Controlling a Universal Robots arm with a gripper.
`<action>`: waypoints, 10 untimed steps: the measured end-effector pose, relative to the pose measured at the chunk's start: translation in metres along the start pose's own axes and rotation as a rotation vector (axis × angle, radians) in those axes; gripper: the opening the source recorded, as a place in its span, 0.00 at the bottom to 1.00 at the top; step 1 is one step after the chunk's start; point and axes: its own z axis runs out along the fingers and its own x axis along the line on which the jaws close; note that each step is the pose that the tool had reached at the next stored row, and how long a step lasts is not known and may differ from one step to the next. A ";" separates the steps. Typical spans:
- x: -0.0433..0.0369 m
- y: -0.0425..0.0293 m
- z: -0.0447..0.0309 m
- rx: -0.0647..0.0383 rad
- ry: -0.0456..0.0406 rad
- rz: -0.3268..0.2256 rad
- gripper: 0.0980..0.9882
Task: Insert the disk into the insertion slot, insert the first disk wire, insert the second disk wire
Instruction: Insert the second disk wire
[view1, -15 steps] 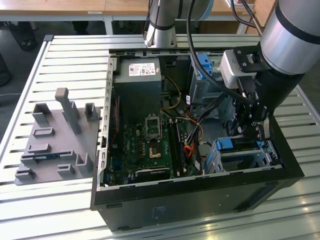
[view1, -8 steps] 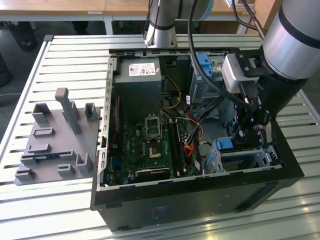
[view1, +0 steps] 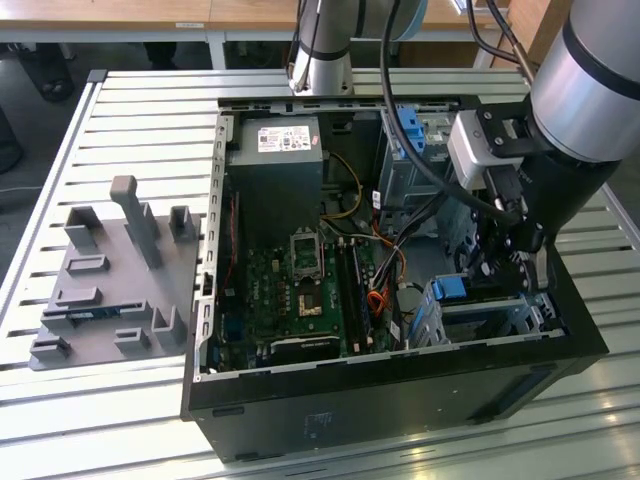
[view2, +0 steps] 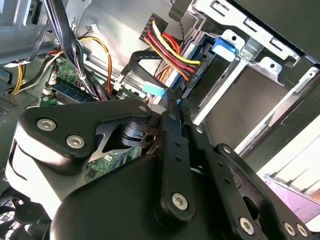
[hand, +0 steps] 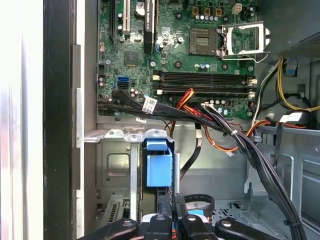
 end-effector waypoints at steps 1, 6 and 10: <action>0.0001 -0.0001 0.0002 0.000 0.0001 0.000 0.06; 0.0007 -0.0009 0.0011 0.000 -0.0001 0.000 0.06; 0.0011 -0.0017 0.0015 0.000 0.0001 0.000 0.06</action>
